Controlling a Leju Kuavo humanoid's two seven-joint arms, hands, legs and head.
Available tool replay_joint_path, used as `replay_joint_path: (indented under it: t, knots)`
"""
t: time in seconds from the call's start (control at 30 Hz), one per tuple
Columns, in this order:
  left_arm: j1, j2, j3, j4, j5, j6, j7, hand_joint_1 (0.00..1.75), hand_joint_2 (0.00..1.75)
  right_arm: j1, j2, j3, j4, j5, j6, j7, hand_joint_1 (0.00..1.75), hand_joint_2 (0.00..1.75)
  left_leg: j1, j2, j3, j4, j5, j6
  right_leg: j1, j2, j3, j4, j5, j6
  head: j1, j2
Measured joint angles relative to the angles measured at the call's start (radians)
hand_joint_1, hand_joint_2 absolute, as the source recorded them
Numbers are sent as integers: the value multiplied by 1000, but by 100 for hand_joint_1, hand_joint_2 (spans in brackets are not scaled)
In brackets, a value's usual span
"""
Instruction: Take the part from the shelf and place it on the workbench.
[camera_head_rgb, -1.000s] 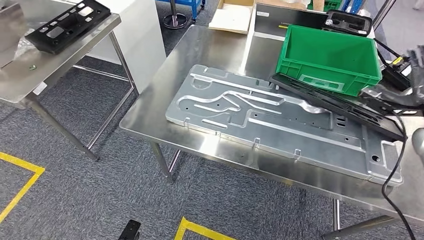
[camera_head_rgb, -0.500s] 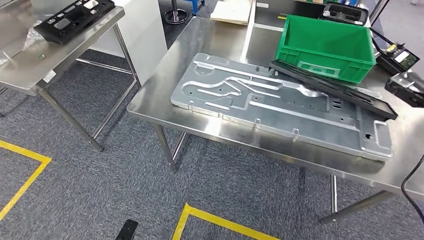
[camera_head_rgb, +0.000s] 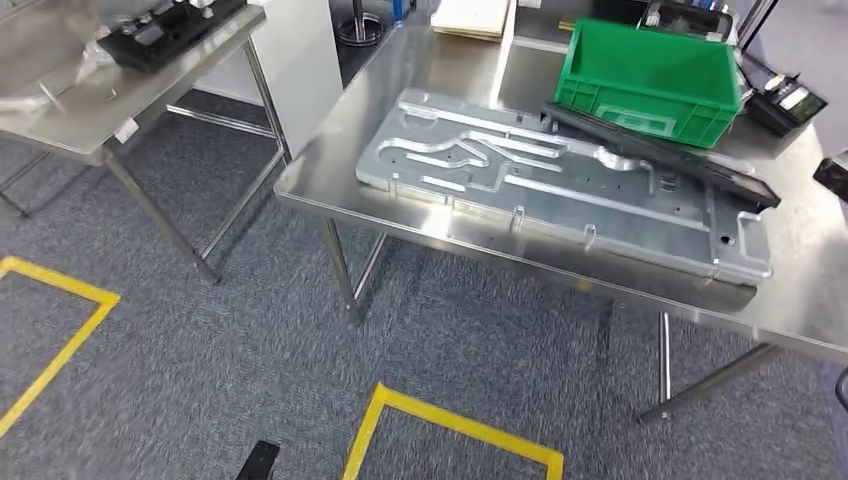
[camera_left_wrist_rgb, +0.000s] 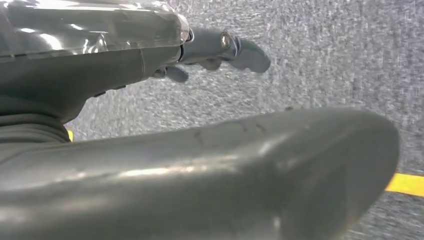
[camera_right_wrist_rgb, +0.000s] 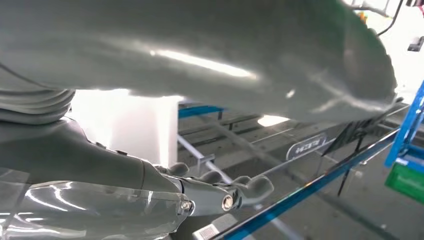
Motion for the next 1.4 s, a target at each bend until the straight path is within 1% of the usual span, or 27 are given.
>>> replay_joint_path:
  t: [0.07,0.17,0.2,0.23,0.27,0.3,0.33,0.4,0.47,0.53,0.57,0.67,0.7,0.73,0.8,0.87,0.93,0.97,1.03,1.07,1.13,1.2,1.23,1.27,1.33,1.37,1.4]
  knots:
    - [0,-2,0,0,1,1,2,0,0,32,-17,-20,-21,-12,-3,-6,0,0,2,3,-15,-15,30,18,-3,3,-13,14,-29,10,0,0]
    - [2,-3,2,0,7,3,1,0,0,75,-36,-55,-52,-29,-8,-11,0,0,2,7,-57,-20,72,31,-5,7,-56,172,-177,19,0,0]
    - [3,-4,3,0,9,3,0,0,0,94,-39,-67,-64,-36,-9,-11,0,0,1,8,-73,-19,84,31,-5,7,-65,234,-204,22,1,0]
    - [3,-4,4,0,10,3,-1,0,0,116,-40,-79,-78,-44,-11,-11,0,0,0,9,-90,-16,95,31,-5,7,-61,273,-205,24,0,0]
    - [3,-5,5,0,12,4,-3,0,0,143,-40,-92,-94,-56,-13,-11,0,0,0,10,-106,-13,105,30,-5,7,-43,282,-187,25,1,0]
    - [4,-6,6,0,15,4,-5,0,0,174,-40,-108,-113,-70,-16,-12,0,0,1,10,-123,-8,114,28,-6,7,-7,257,-160,25,1,0]
    - [4,-6,8,0,17,4,-7,0,0,207,-40,-126,-134,-83,-21,-12,0,0,1,9,-137,-2,122,25,-7,7,45,200,-143,23,1,0]
    - [4,-8,9,0,19,4,-8,0,0,278,-38,-174,-183,-106,-34,-16,0,0,-2,5,-158,8,136,16,-3,5,150,59,-159,16,0,0]
    - [6,-9,10,0,21,5,-7,0,0,359,-26,-237,-232,-117,-55,-27,0,0,-3,2,-167,10,153,4,5,2,192,-15,-184,4,0,0]
    - [10,-10,11,0,24,6,-5,0,0,425,-6,-292,-266,-119,-70,-38,0,0,-1,0,-174,9,159,-9,5,-1,181,-21,-171,-12,-1,0]
    - [13,-10,12,0,25,6,-4,0,0,448,3,-312,-279,-118,-73,-41,0,0,-1,0,-184,24,137,-16,2,-2,171,-21,-159,-22,-1,0]
    - [14,-10,14,0,26,7,-2,0,0,492,20,-351,-309,-115,-72,-46,0,0,4,1,-232,177,-8,-29,-1,-3,131,-22,-125,-38,-2,0]
    - [13,-10,15,0,26,7,0,0,0,504,26,-365,-315,-116,-69,-47,0,0,6,1,-244,241,-40,-32,0,-2,116,-21,-114,-39,-2,0]
    - [13,-10,15,0,26,7,1,0,0,517,33,-381,-321,-119,-66,-48,0,0,7,1,-246,287,-51,-34,1,-2,102,-20,-103,-39,-2,0]
    - [12,-10,16,0,26,7,7,0,0,564,59,-422,-333,-139,-64,-53,0,0,7,1,-198,281,-13,-30,6,-2,76,-19,-84,-37,-2,0]
    - [11,-9,17,0,25,9,10,0,0,626,98,-469,-338,-169,-72,-67,0,0,3,-1,-84,143,21,-14,9,-3,57,-18,-66,-33,-2,0]
    - [9,-7,17,-1,25,11,11,0,0,679,141,-514,-336,-199,-86,-85,0,0,-4,-3,12,3,5,0,9,-5,47,-19,-49,-25,-2,0]
    - [8,-6,18,-1,25,13,11,0,0,701,164,-537,-332,-212,-92,-95,0,0,-7,-4,31,-32,-5,3,7,-5,45,-22,-40,-20,-2,0]
    - [9,-6,18,-1,26,16,10,0,0,742,217,-584,-313,-237,-97,-116,0,0,-8,2,30,-54,12,11,5,-2,44,-33,-25,-8,-2,0]
    - [8,-7,18,-1,27,17,10,0,0,758,240,-608,-296,-249,-99,-127,0,0,-6,8,26,-64,26,18,4,1,40,-29,-37,-5,-2,0]
    - [7,-6,19,-1,27,19,11,0,0,776,287,-656,-246,-277,-101,-148,0,0,-1,25,8,-78,54,30,1,6,15,37,-117,1,0,0]
    - [7,-6,19,-1,27,20,13,0,0,785,330,-699,-181,-305,-102,-167,0,0,-1,39,-21,-75,74,33,-3,8,-20,167,-209,10,1,0]
    - [7,-6,19,-1,26,20,15,0,0,789,349,-718,-144,-317,-102,-177,0,0,-1,47,-38,-71,83,31,-6,8,-29,224,-224,15,2,0]
    - [7,-6,19,0,26,20,17,0,0,792,368,-737,-105,-329,-102,-188,0,0,0,56,-57,-64,90,28,-10,8,-25,255,-212,21,2,0]
    - [6,-6,20,0,26,20,20,0,0,793,401,-770,-31,-347,-100,-203,0,0,5,74,-96,-44,100,20,-19,-3,29,224,-152,32,2,0]
    - [6,-6,20,-1,26,22,21,0,0,790,416,-784,5,-354,-97,-206,0,0,6,83,-113,-31,102,14,-22,-22,81,167,-138,36,2,0]
    - [6,-6,20,-1,25,24,22,0,0,785,429,-796,41,-361,-91,-207,0,0,6,92,-127,-16,102,7,-20,-41,136,95,-149,36,2,0]
